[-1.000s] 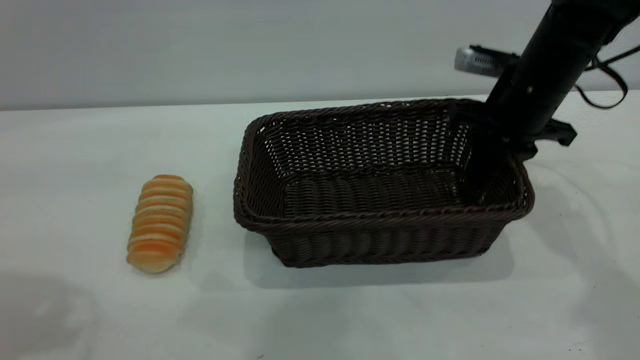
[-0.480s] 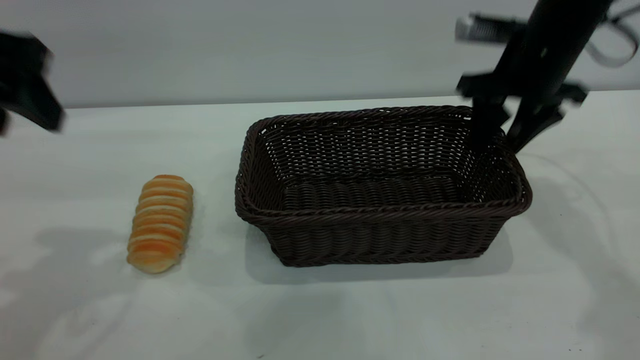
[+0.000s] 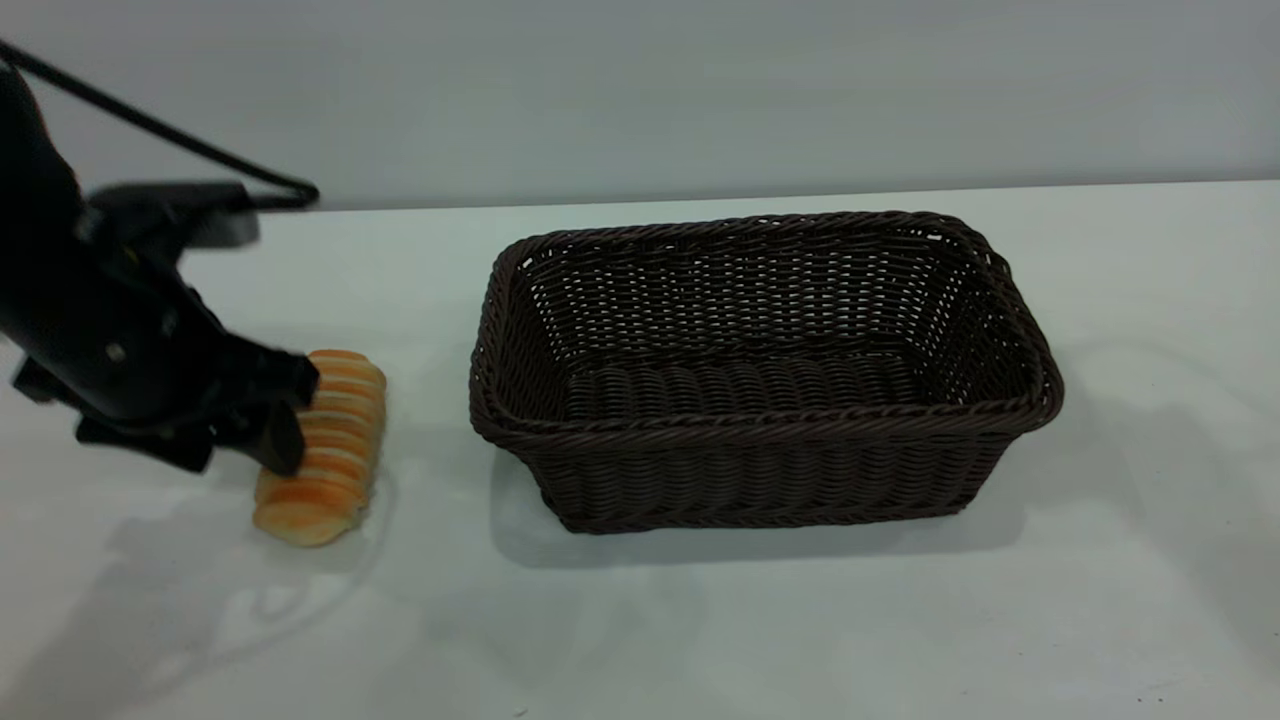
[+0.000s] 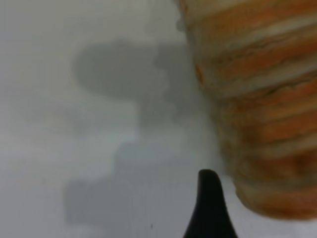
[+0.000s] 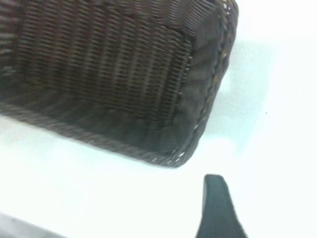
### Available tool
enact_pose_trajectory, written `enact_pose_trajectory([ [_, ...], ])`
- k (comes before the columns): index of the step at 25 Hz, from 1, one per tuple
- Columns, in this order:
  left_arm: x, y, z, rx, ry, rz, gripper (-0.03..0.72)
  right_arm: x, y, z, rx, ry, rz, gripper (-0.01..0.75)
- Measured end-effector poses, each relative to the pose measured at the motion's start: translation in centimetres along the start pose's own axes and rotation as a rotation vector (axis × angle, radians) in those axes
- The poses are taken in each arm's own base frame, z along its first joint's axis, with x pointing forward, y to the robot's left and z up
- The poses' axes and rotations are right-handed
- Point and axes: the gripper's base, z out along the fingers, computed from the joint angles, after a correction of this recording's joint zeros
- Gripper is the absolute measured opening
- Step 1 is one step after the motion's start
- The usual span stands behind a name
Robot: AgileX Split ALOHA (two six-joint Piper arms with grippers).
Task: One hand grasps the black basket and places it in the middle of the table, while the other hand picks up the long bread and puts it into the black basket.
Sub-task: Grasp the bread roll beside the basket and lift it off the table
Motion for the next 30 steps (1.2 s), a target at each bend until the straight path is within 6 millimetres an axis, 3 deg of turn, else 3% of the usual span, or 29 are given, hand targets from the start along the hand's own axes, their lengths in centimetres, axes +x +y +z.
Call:
enact_pose_trajectory([
  [3,0.2,0.1,1.5,-0.008,-0.009,-0.024,0.579,1.5,1.3,-4.4,-0.025,-0.090,-0.008,0.491],
  [6,0.4,0.2,2.4,-0.013,-0.015,-0.046,0.579,4.0,2.3,-6.8,-0.046,-0.128,-0.012,0.474],
  [10,0.2,0.2,2.8,-0.014,-0.016,-0.058,0.563,8.0,3.3,-8.6,-0.047,-0.137,-0.016,0.465],
  [13,-0.1,0.1,2.8,-0.012,-0.028,-0.057,0.448,11.0,3.8,-9.1,-0.048,-0.133,-0.015,0.465],
  [17,-0.5,0.1,2.7,-0.013,-0.050,-0.058,0.159,14.8,4.4,-9.3,-0.043,-0.131,-0.012,0.462],
  [19,-0.5,0.1,2.7,-0.013,-0.051,-0.058,0.072,16.7,4.5,-9.4,-0.027,-0.131,-0.015,0.462],
  [22,-0.6,0.1,2.4,-0.011,-0.055,-0.053,0.050,19.6,4.6,-9.4,0.019,-0.139,-0.012,0.461],
  [30,-2.2,-0.3,-1.9,0.006,-0.115,0.003,0.041,26.2,4.2,-8.1,0.143,-0.149,0.051,0.461],
])
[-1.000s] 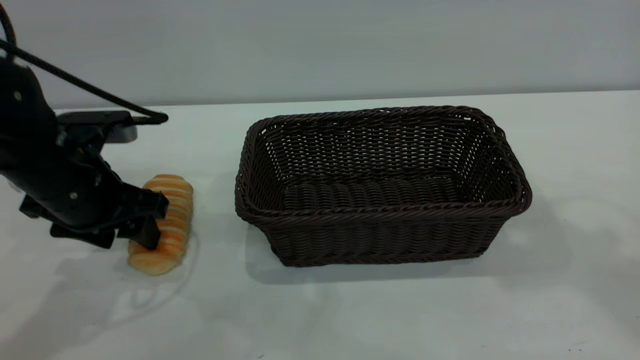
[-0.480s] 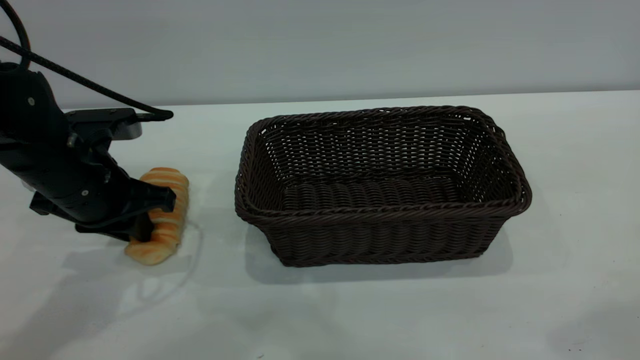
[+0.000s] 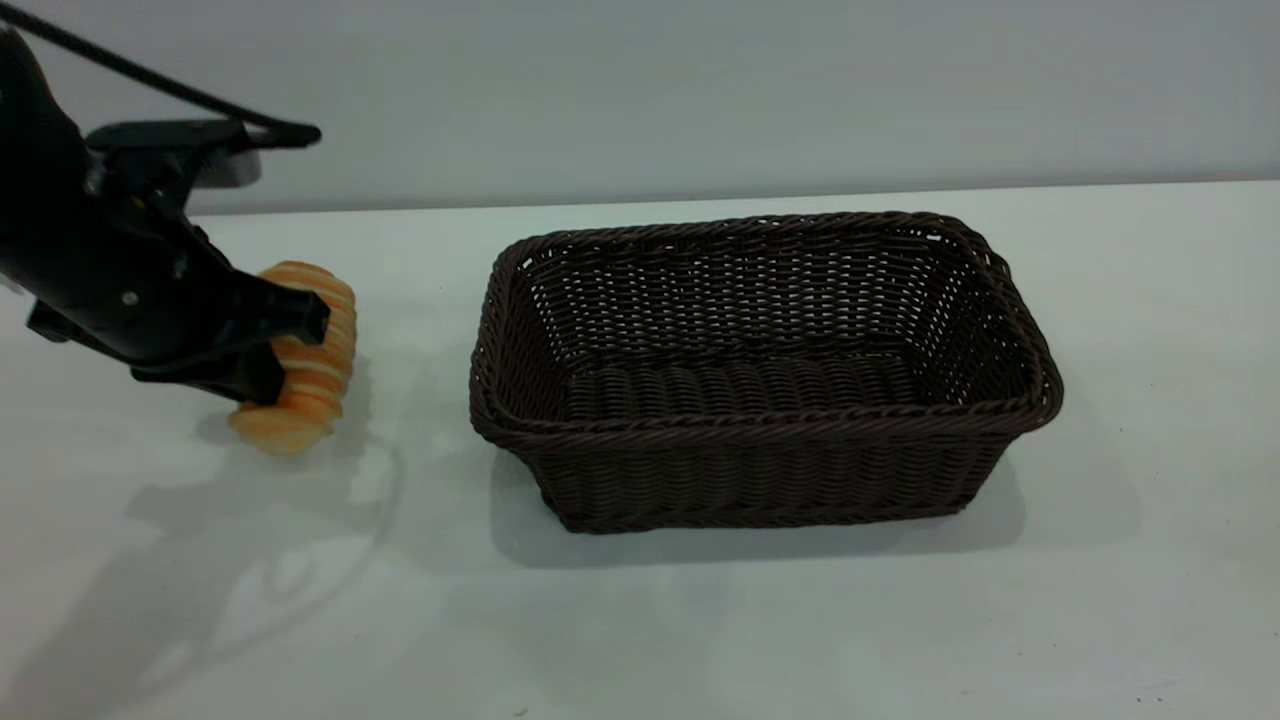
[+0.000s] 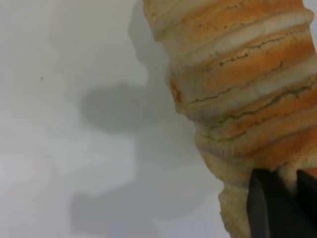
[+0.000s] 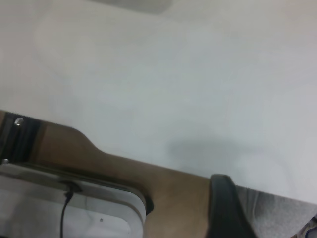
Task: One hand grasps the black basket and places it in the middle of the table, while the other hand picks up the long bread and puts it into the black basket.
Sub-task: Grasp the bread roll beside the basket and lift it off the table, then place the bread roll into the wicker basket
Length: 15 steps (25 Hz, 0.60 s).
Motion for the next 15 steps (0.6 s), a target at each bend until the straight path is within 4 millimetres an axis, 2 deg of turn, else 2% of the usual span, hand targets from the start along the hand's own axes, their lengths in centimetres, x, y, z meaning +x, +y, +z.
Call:
enact_pose_trajectory([
  [3,-0.5,-0.3,-1.7,0.016,0.040,0.023,0.041,1.5,-0.1,0.1,0.020,-0.015,0.005,0.461],
  [7,-3.9,-2.2,-5.2,0.059,-0.002,0.153,0.041,3.9,0.0,0.9,0.030,-0.020,0.006,0.461],
  [11,-7.2,-7.0,-8.1,0.135,-0.048,0.340,0.041,6.3,0.2,1.7,0.032,-0.046,0.000,0.461],
  [13,-8.0,-10.0,-8.6,0.183,-0.067,0.422,0.041,7.1,0.3,1.5,0.036,-0.089,-0.001,0.461],
  [15,-8.0,-13.0,-8.3,0.231,-0.070,0.489,0.041,7.7,0.3,1.1,0.045,-0.145,-0.002,0.461],
])
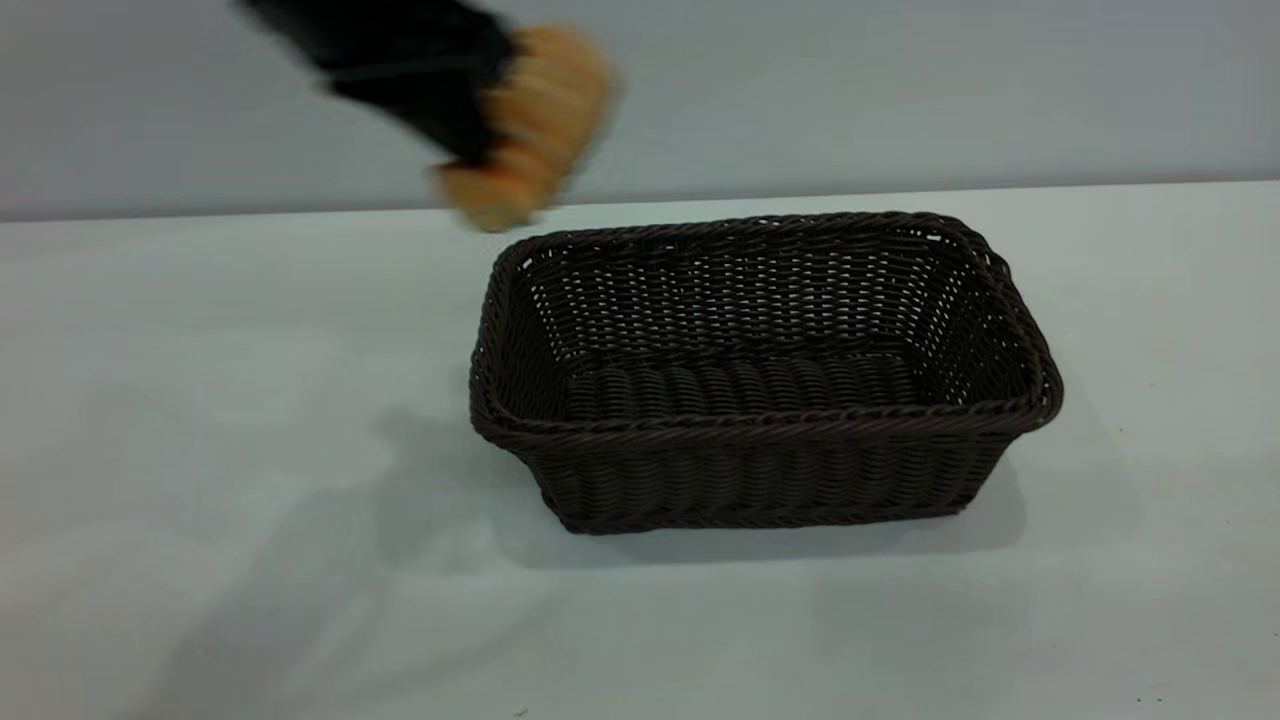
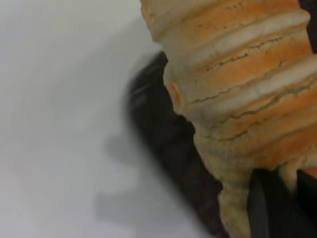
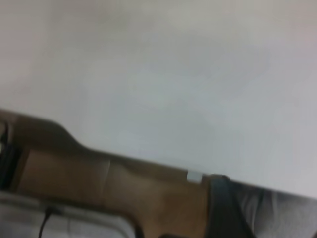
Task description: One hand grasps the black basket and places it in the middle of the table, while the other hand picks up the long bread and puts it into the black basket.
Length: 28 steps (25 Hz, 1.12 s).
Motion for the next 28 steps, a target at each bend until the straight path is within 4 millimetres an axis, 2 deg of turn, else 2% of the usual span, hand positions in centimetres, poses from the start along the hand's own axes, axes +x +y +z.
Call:
enact_pose_trajectory([
  [2,-0.5,-2.2,1.8,0.049,0.018,0.035,0.041,0.4,0.0,-0.4,0.011,-0.046,0.002,0.461],
  [4,0.0,-4.2,4.4,0.089,0.068,0.079,0.041,0.7,-0.1,-0.8,0.026,-0.084,0.007,0.461],
  [7,1.4,-6.2,8.4,0.123,0.143,0.139,0.041,1.0,-0.1,-0.9,0.034,-0.122,0.014,0.461],
  [9,2.0,-6.8,10.5,0.122,0.155,0.155,0.041,1.0,-0.1,-0.7,0.035,-0.147,0.016,0.461],
  [12,2.6,-6.7,12.1,0.117,0.164,0.146,0.055,1.0,-0.1,-0.2,0.034,-0.160,0.019,0.461],
  [15,2.5,-6.6,12.2,0.110,0.152,0.134,0.149,1.0,-0.1,-0.1,0.034,-0.161,0.019,0.460],
  [18,1.9,-6.6,11.3,0.103,0.134,0.148,0.335,1.0,-0.1,-0.1,0.034,-0.162,0.019,0.460],
  [20,1.4,-6.6,10.0,0.101,0.134,0.172,0.477,1.0,-0.1,-0.1,0.034,-0.163,0.019,0.460],
  [23,0.2,-6.3,6.0,0.085,0.138,0.232,0.629,1.0,-0.1,-0.1,0.034,-0.163,0.019,0.460],
  [25,-0.5,-6.0,2.5,0.060,0.148,0.256,0.670,1.0,-0.1,-0.1,0.034,-0.164,0.019,0.460],
  [28,-1.1,-5.5,-3.7,-0.006,0.148,0.268,0.675,1.0,-0.1,-0.1,0.034,-0.164,0.019,0.460],
])
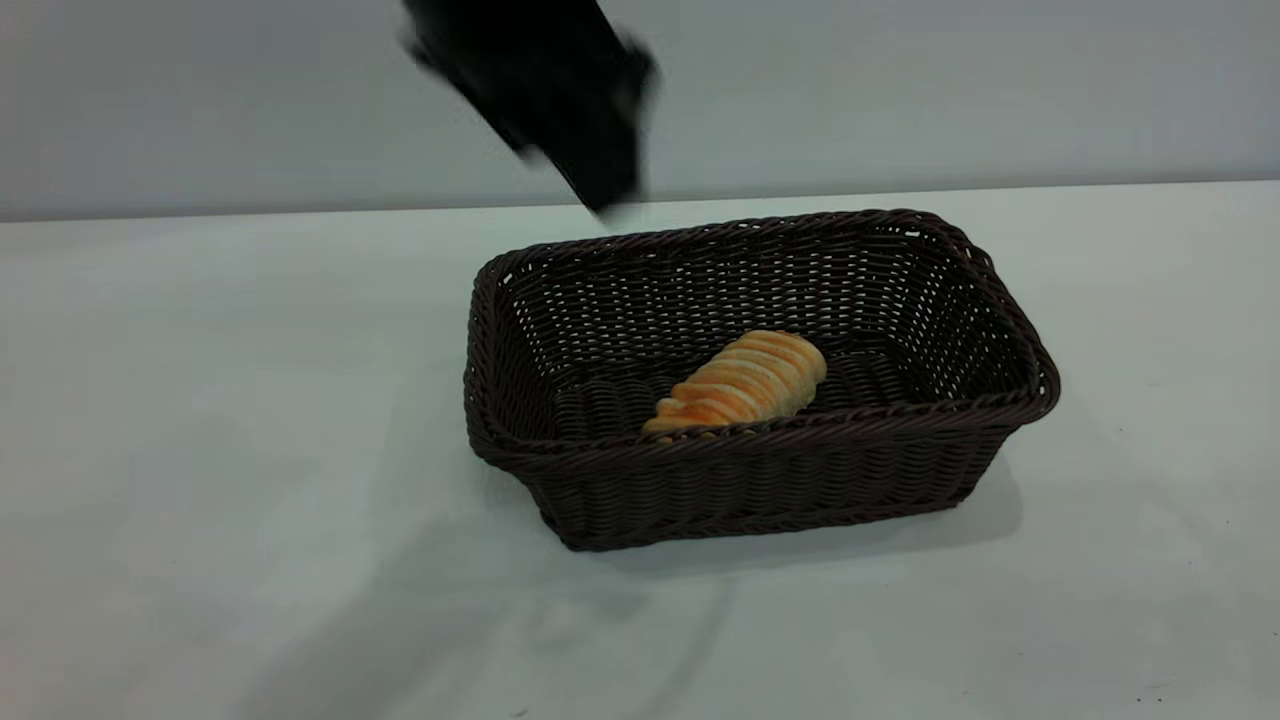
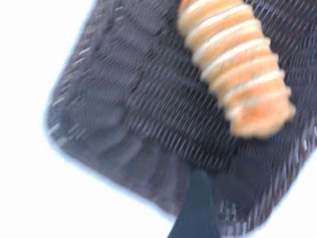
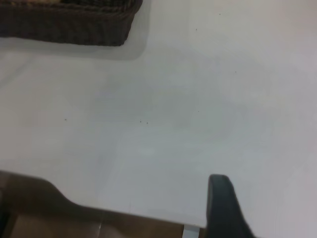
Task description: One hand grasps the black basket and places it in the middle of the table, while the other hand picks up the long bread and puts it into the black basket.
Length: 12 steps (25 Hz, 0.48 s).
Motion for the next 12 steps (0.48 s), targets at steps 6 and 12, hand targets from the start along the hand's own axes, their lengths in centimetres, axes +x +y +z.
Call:
enact_pose_trajectory([
  [6,4.0,0.2,-13.0,-0.169,0.019,-0.105,0.609,0.0,0.0,0.0,0.000,-0.001,0.000,0.460],
  [12,8.5,-0.4,-21.3,-0.278,-0.081,-0.254,0.587,0.0,0.1,0.0,-0.015,-0.003,-0.004,0.460],
])
